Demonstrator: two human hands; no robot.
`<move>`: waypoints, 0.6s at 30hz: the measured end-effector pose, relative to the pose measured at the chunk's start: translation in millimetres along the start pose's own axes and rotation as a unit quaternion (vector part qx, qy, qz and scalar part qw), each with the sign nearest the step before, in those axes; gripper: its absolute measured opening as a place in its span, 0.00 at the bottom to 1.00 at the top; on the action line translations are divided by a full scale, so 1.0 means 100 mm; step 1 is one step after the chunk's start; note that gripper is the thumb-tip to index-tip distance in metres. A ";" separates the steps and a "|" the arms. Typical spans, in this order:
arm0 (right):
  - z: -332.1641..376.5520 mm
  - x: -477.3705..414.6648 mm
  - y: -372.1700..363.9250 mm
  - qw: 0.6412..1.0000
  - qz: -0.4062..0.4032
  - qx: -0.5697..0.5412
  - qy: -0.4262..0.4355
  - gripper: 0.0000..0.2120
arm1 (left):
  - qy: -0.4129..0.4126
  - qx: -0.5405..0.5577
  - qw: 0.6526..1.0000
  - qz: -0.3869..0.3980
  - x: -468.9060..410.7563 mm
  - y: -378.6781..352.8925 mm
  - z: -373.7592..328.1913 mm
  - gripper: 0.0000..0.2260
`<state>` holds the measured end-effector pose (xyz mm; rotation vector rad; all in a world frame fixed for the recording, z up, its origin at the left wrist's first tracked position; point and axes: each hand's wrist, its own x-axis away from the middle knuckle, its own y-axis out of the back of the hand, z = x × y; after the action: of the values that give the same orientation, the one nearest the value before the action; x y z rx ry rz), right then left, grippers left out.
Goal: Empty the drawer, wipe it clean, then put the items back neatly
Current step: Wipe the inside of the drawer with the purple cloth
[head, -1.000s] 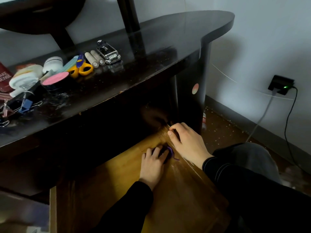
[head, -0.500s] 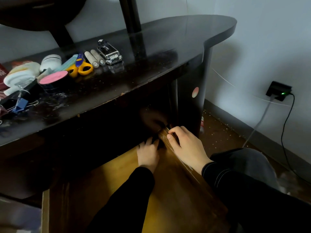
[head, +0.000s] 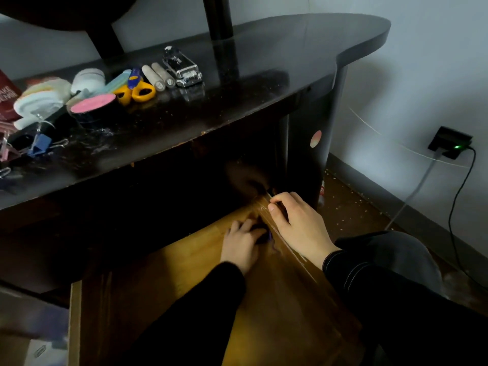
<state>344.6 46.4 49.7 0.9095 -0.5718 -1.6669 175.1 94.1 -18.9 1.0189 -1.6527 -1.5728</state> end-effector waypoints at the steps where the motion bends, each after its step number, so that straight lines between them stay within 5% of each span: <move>1: -0.01 0.00 -0.01 1.000 0.000 -0.002 0.001 0.13 | 0.020 -0.005 1.000 -0.005 -0.10 0.01 0.07 0.23; 10: -0.02 -0.01 -0.03 1.000 -0.003 -0.009 0.003 0.12 | 0.121 0.040 0.991 -0.036 -0.47 0.02 0.20 0.19; 18: 0.02 0.00 0.02 1.000 0.008 -0.020 0.007 0.14 | -0.117 0.054 0.992 -0.004 0.88 -0.05 -0.31 0.18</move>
<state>344.3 45.5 52.1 0.8851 -0.5339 -1.6506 158.0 3.0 -26.7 0.9244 -1.9106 -1.6766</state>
